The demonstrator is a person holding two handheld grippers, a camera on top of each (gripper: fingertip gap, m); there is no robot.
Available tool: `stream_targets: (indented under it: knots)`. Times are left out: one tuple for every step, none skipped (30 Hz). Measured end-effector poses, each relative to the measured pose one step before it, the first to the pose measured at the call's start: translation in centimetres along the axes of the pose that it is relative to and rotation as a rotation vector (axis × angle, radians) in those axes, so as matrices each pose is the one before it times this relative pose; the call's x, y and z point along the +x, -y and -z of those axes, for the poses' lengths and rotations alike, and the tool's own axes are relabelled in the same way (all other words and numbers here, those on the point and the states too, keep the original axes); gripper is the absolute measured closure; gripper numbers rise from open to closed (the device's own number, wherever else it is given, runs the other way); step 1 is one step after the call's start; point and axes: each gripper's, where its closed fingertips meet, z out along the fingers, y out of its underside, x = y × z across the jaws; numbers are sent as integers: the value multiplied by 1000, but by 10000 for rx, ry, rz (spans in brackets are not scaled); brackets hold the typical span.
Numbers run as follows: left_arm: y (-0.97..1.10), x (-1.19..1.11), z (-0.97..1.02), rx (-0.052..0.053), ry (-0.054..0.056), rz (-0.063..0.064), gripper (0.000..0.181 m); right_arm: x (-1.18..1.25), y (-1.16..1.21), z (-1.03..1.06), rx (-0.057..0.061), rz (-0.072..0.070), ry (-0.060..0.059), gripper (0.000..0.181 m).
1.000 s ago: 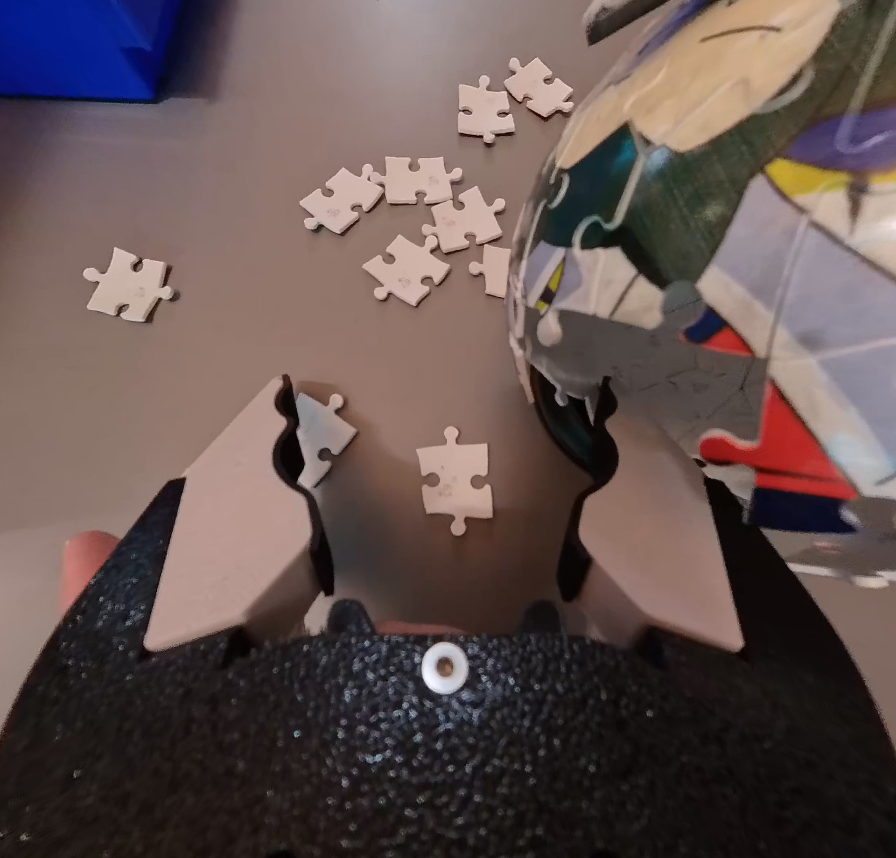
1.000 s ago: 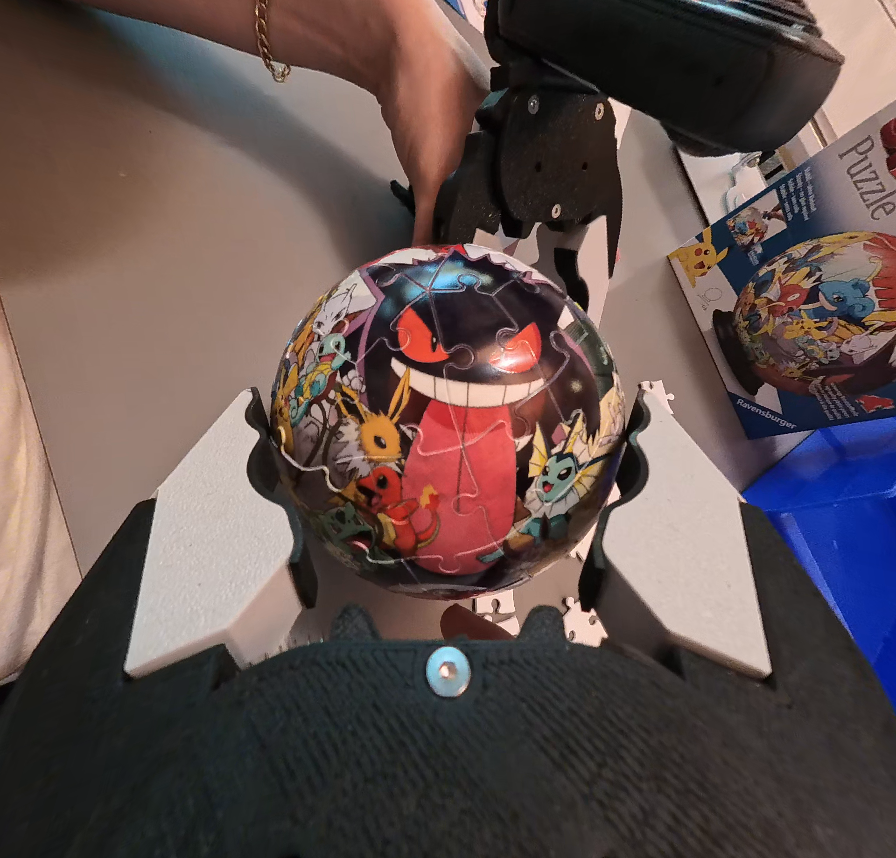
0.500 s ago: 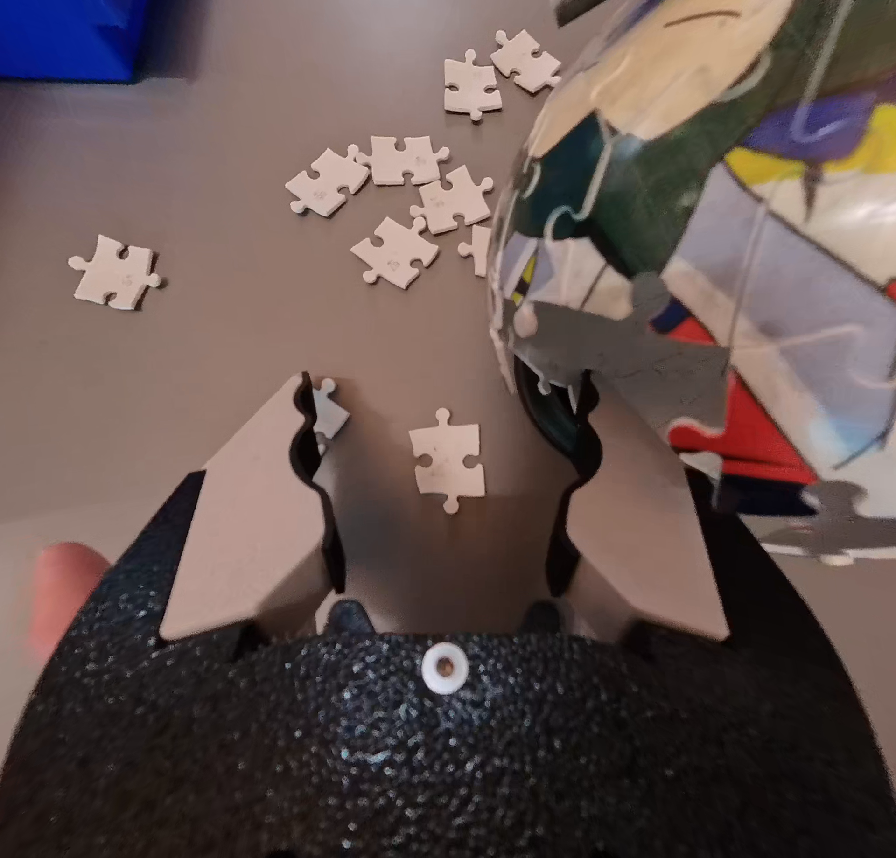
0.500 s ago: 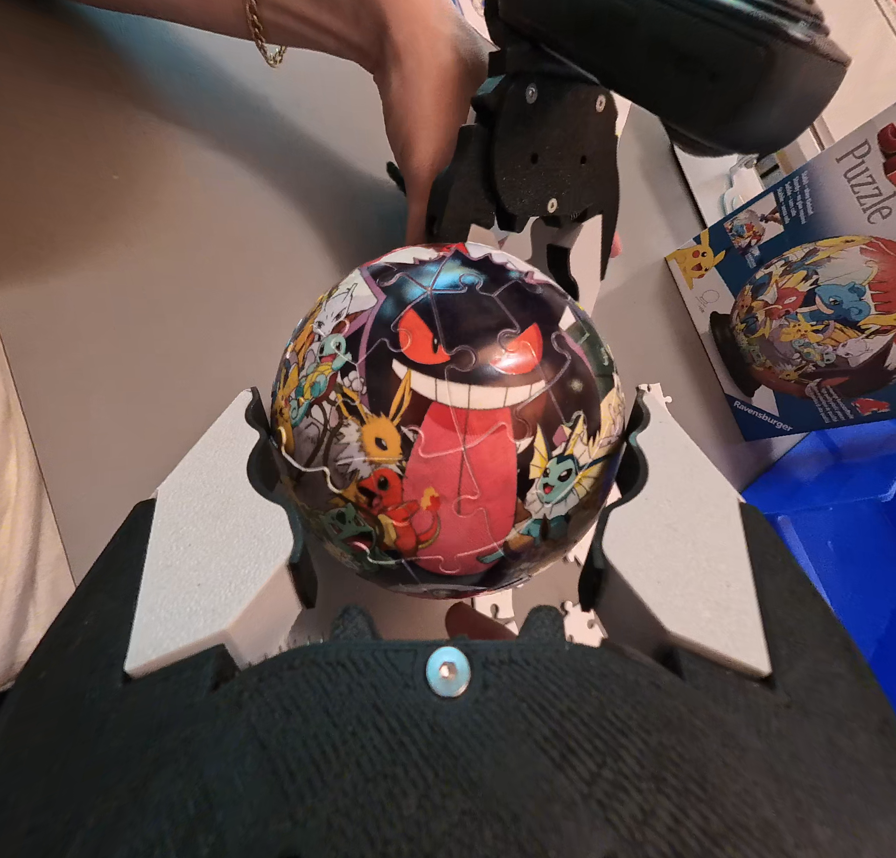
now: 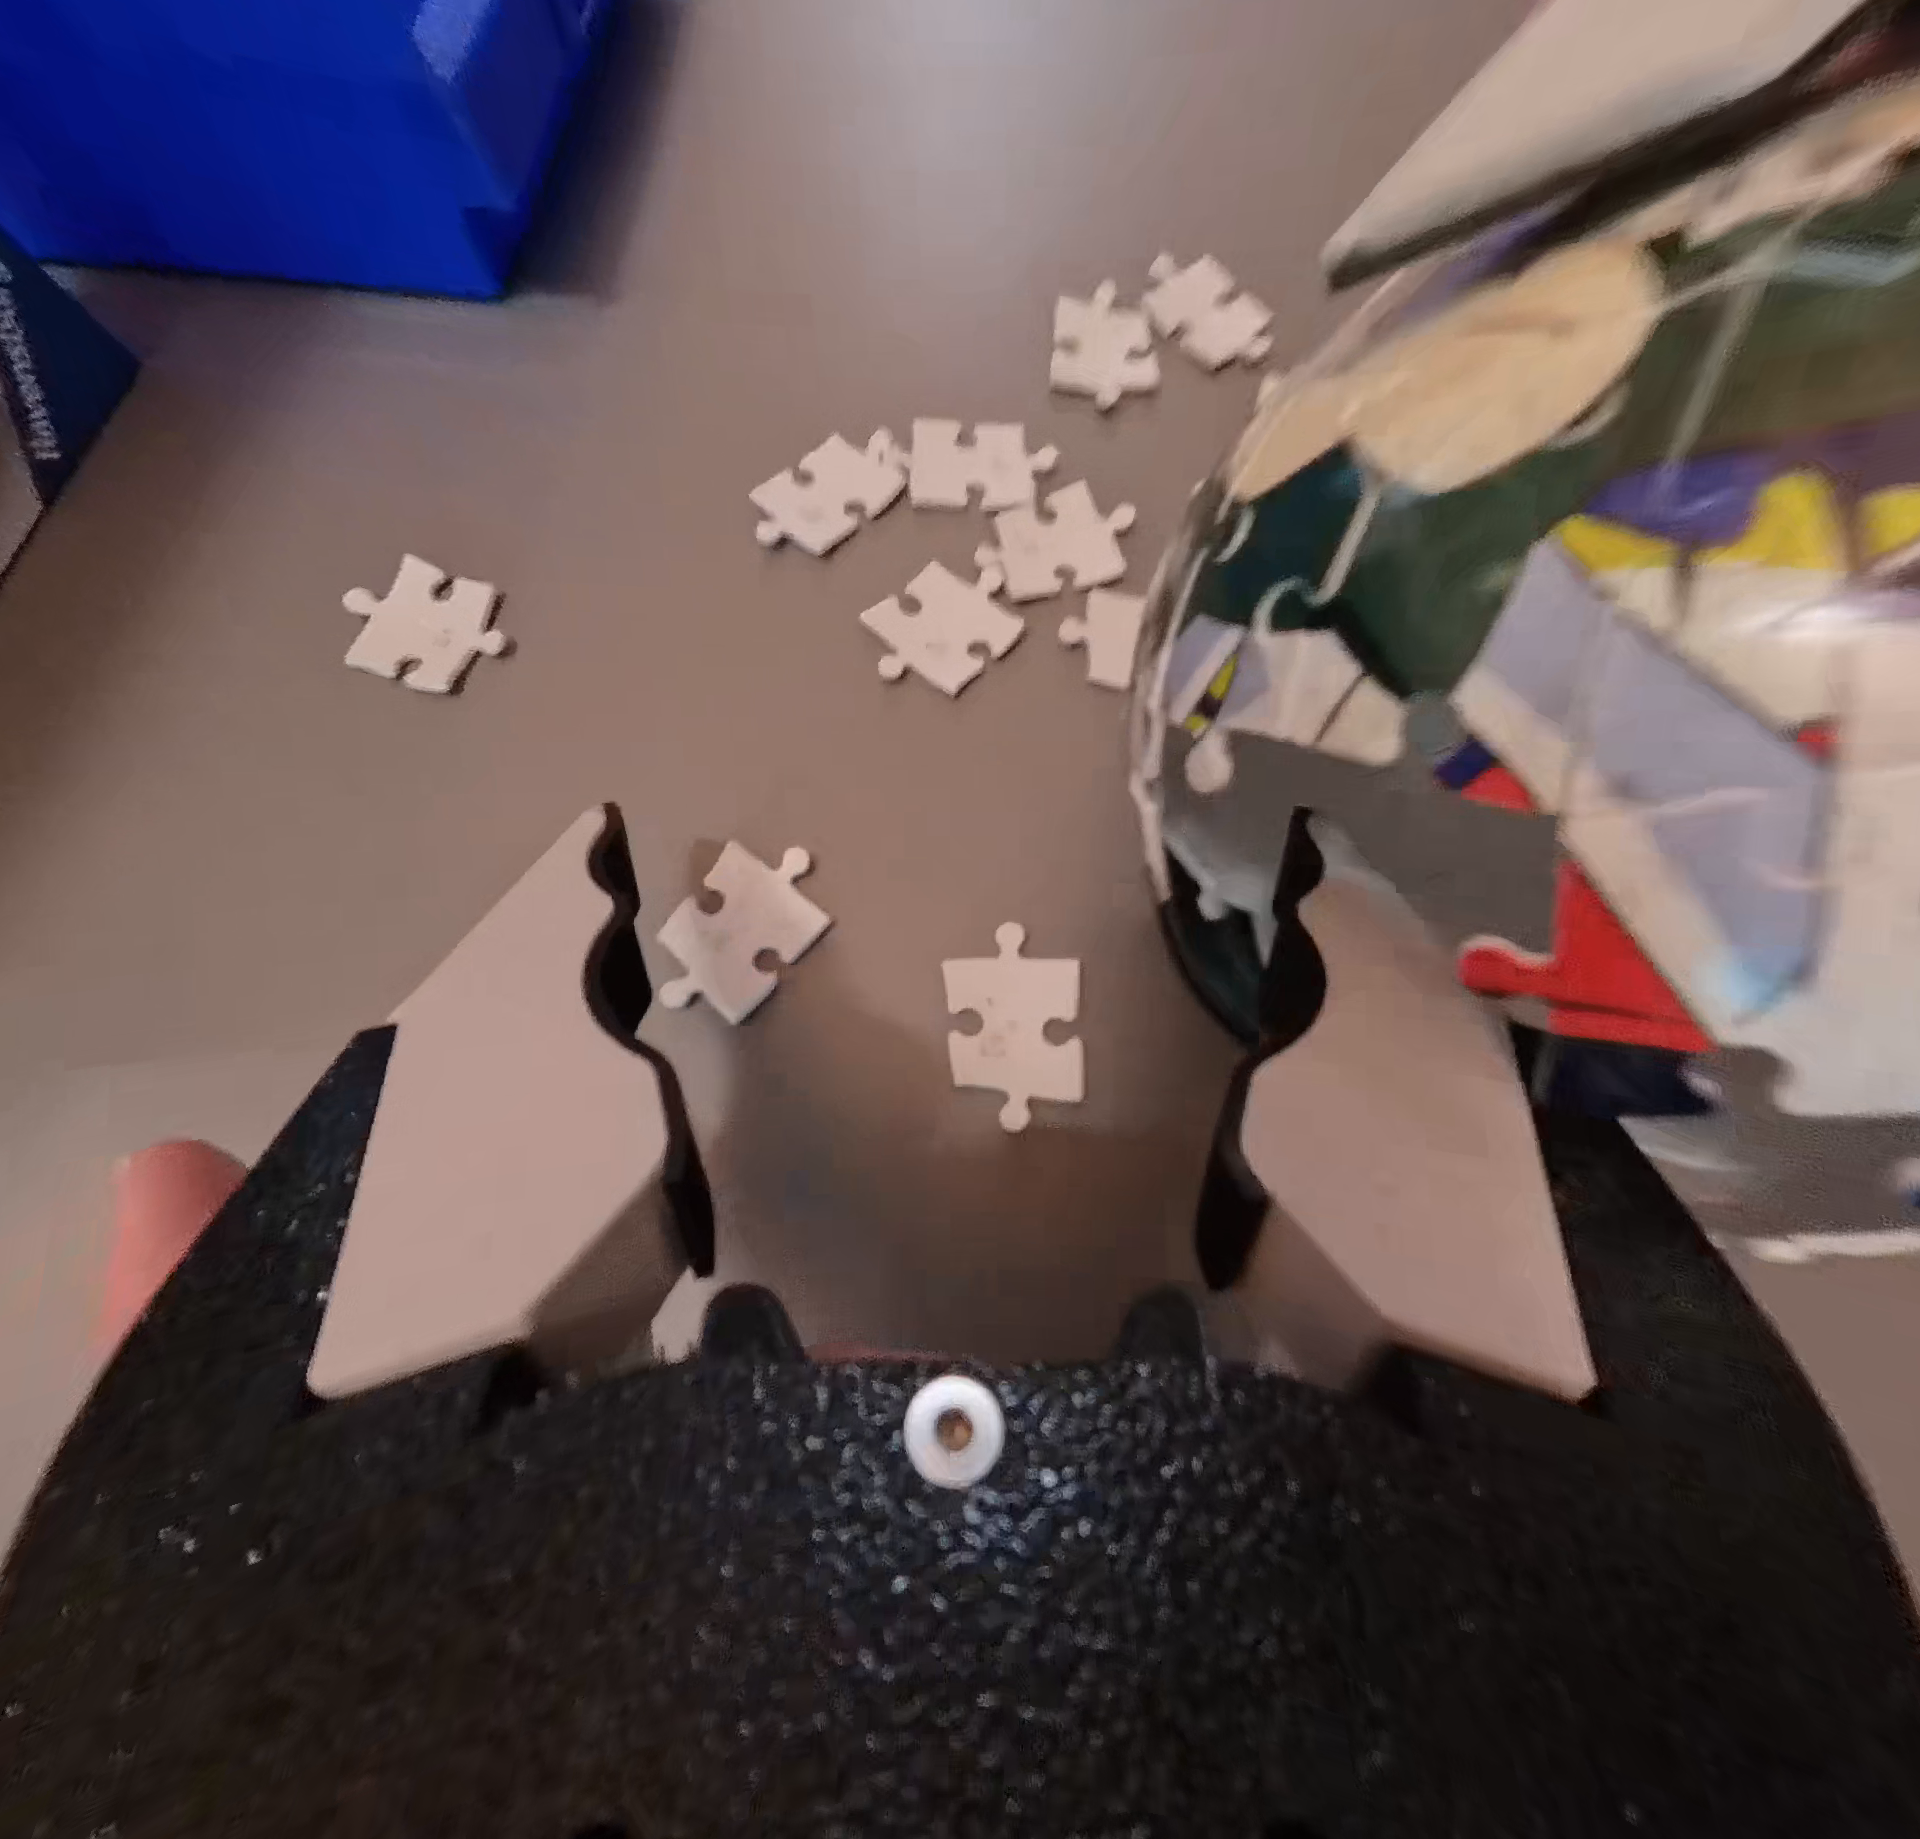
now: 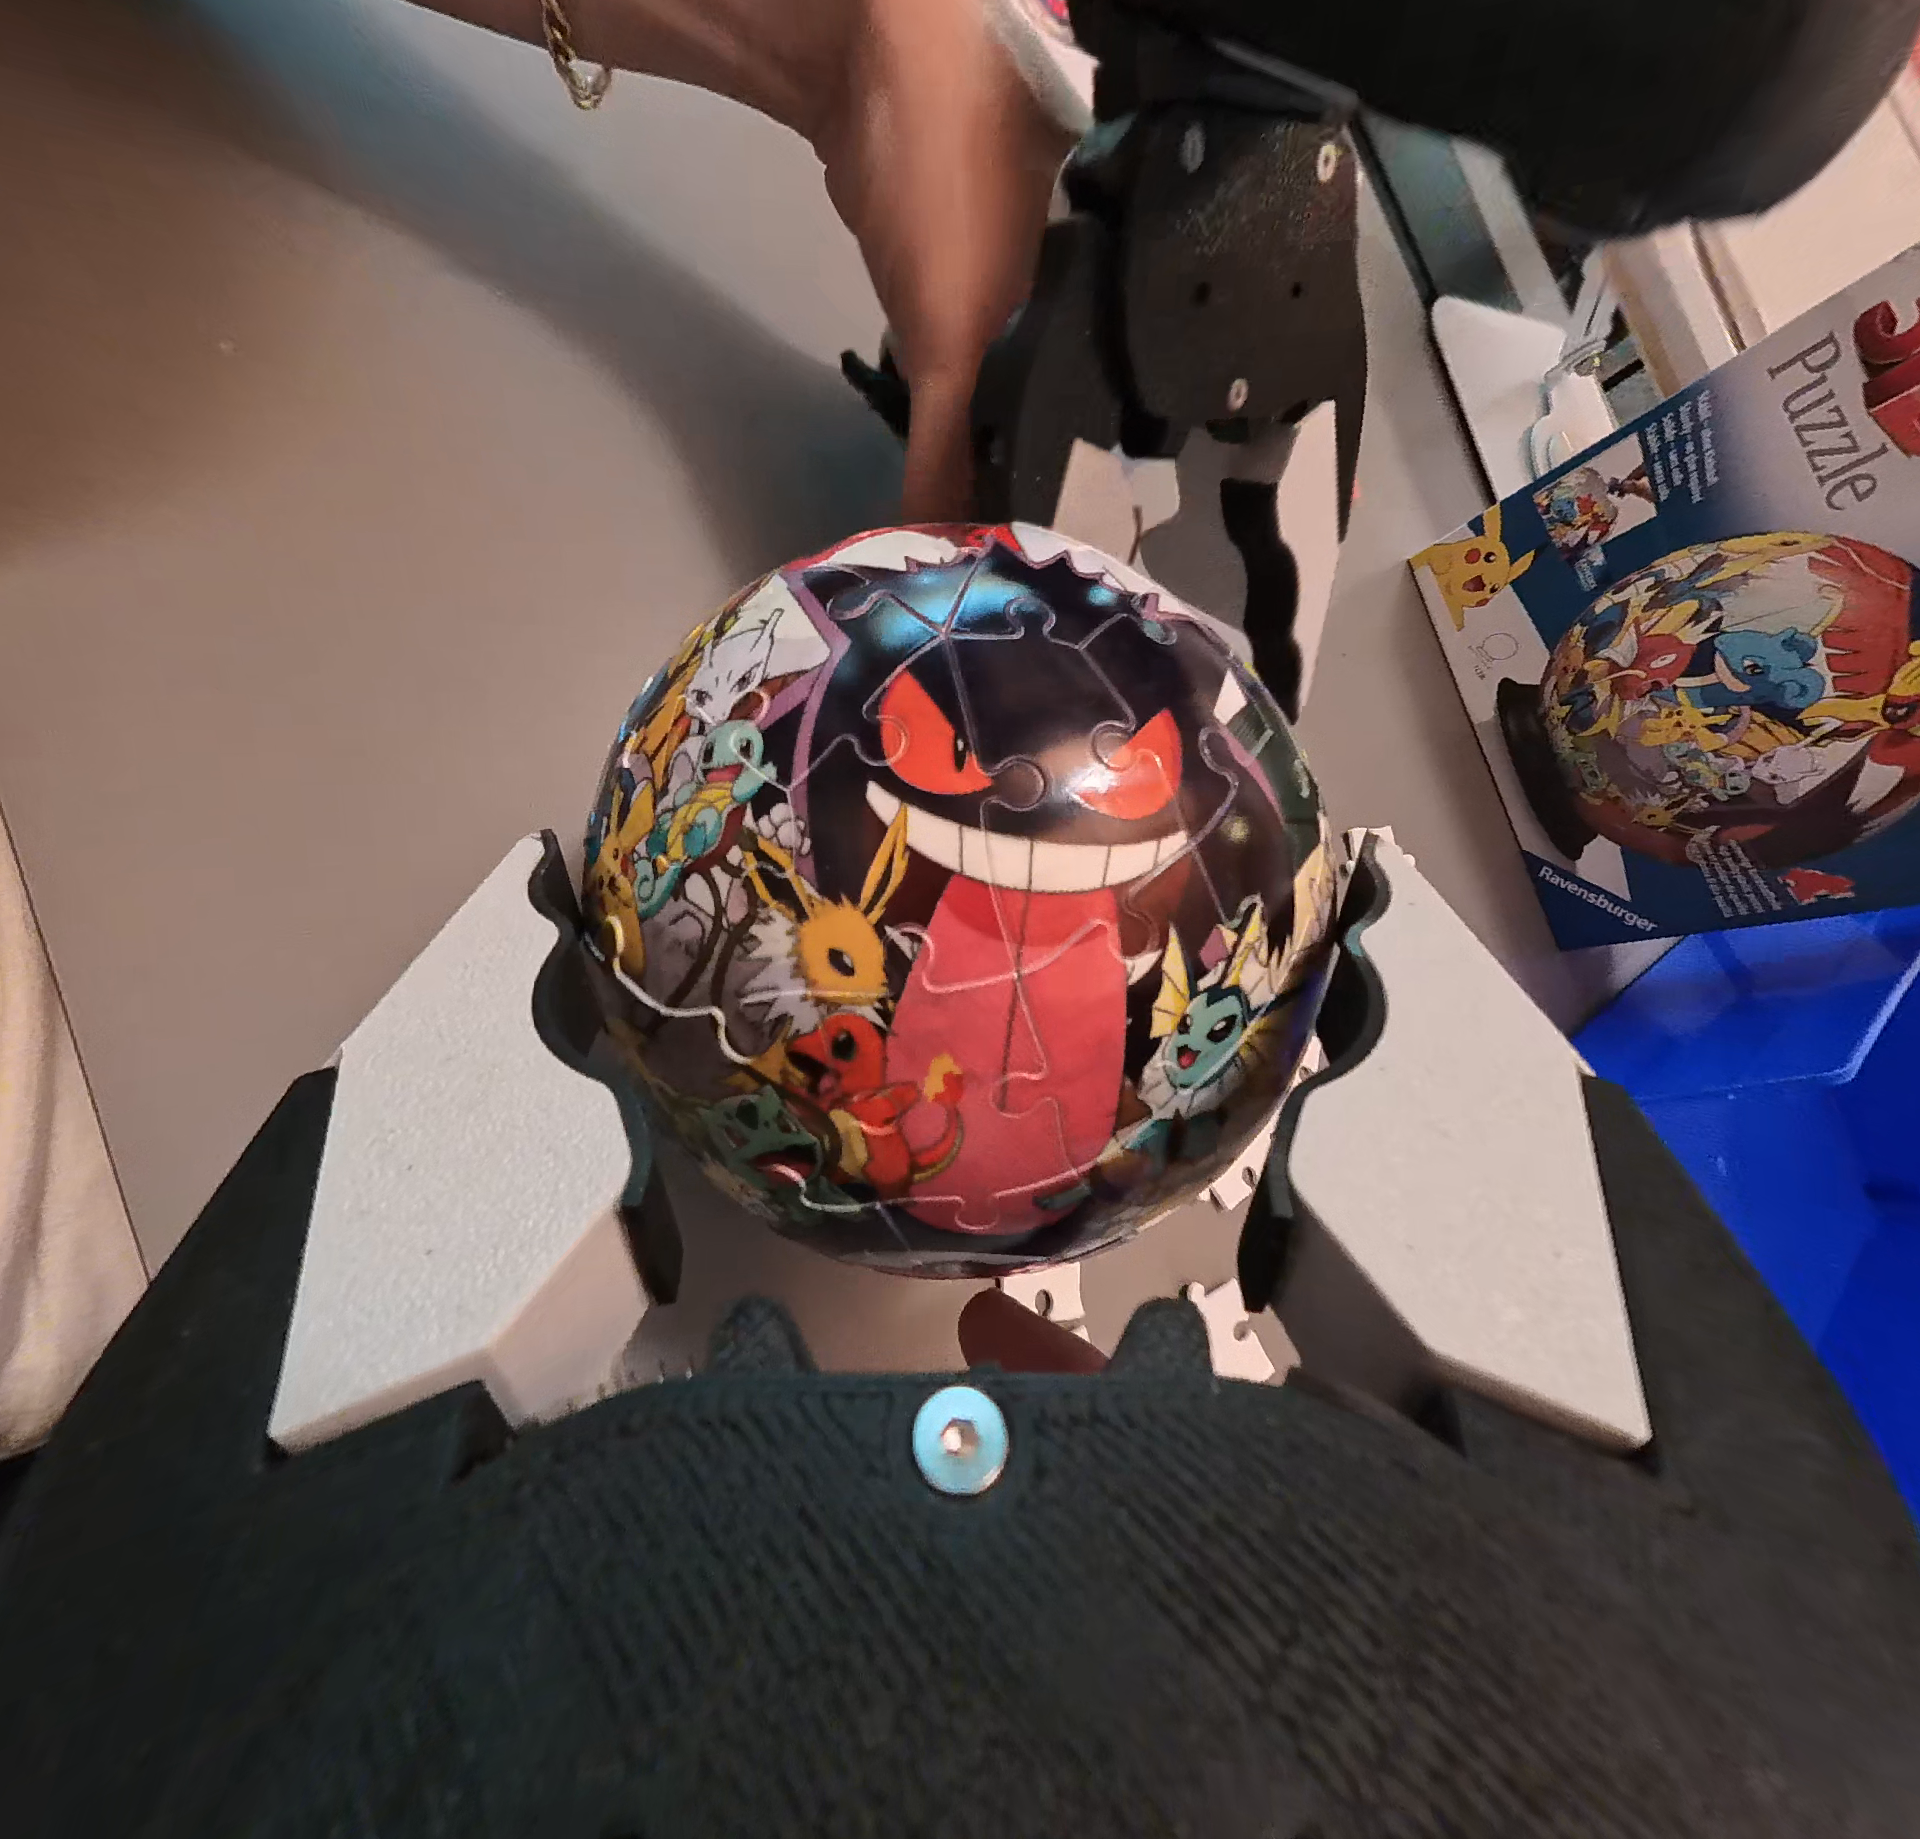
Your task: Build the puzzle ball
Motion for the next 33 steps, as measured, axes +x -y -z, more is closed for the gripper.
stream_targets:
  knots:
    - [307,310,177,177,-273,149,64,24,16,1,17,-21,-16,39]
    - [-69,128,40,-51,-95,65,63,-7,-43,-15,-15,-18,13,39]
    - [-212,158,-69,-141,-68,-33,63,-3,17,10,27,-2,-5,39]
    - [-252,331,-140,-137,-140,-115,63,2,-11,-7,9,1,-8,39]
    - [-218,328,-197,-107,-125,-107,63,7,12,-6,19,-15,-4,39]
    - [-236,185,-241,-120,-44,-56,63,6,10,2,29,-23,-3,39]
    - [-356,84,-258,-200,6,-59,63,12,13,9,26,-20,-3,39]
    - [-421,7,-249,-231,61,-106,63,3,6,3,11,-7,-7,39]
    - [-354,-132,-227,-184,140,-129,63,-3,-1,3,7,-1,-11,39]
    - [-53,-180,-124,-8,142,-30,59,1,3,-5,13,-10,-9,39]
    - [-10,-126,-29,4,69,23,58,10,-3,11,14,-27,0,39]
    - [-55,-240,-5,-28,130,39,55,2,-1,13,13,-1,-3,39]
    - [-55,-299,5,-35,176,32,49,-1,2,5,8,-3,-2,39]
    - [-69,-255,-4,-46,147,27,45,0,5,-18,2,1,-2,39]
    - [-85,-141,-2,-64,78,39,43,7,3,-8,6,-3,2,39]
    - [-133,-55,17,-105,26,105,43,31,13,-12,4,-14,5,39]
    - [-139,-6,-7,-114,-21,131,43,30,5,-17,8,-15,6,40]
    - [-53,28,-1,-39,-26,52,44,25,-2,-8,0,-9,3,40]
    - [41,0,2,42,3,-33,44,11,3,2,1,-3,3,40]
    - [109,-8,5,105,4,-72,44,8,-3,2,8,-6,0,40]
    - [120,21,-4,146,-23,-42,45,4,-4,-1,8,-4,-9,40]
    - [2,93,8,110,-122,41,46,0,-1,6,-10,3,-12,40]
    - [-165,86,83,-15,-191,118,47,-32,28,22,-5,8,2,40]
    - [-191,31,185,-66,-187,141,48,-33,30,18,13,-6,-5,40]
    - [53,-28,328,72,-130,152,53,-3,-39,7,-17,-9,-13,40]
    - [211,90,372,162,-192,133,57,0,3,32,8,-4,-14,41]
    - [121,218,311,98,-223,56,58,3,-14,29,-7,-7,-8,41]
    - [-137,100,184,-65,-95,-59,58,-2,-12,22,-17,5,-2,41]
    - [-388,-61,36,-213,55,-177,58,-8,4,7,-12,7,4,41]
    - [-353,-79,-65,-194,115,-203,56,10,5,1,-18,14,-5,41]
    - [-8,84,-41,-2,7,-104,56,21,29,4,-9,24,-14,42]
    - [-8,63,-45,-39,3,-61,57,-10,34,-8,-6,20,-2,42]
    - [-14,-83,-24,-70,82,-43,55,1,44,-19,10,-1,-7,42]
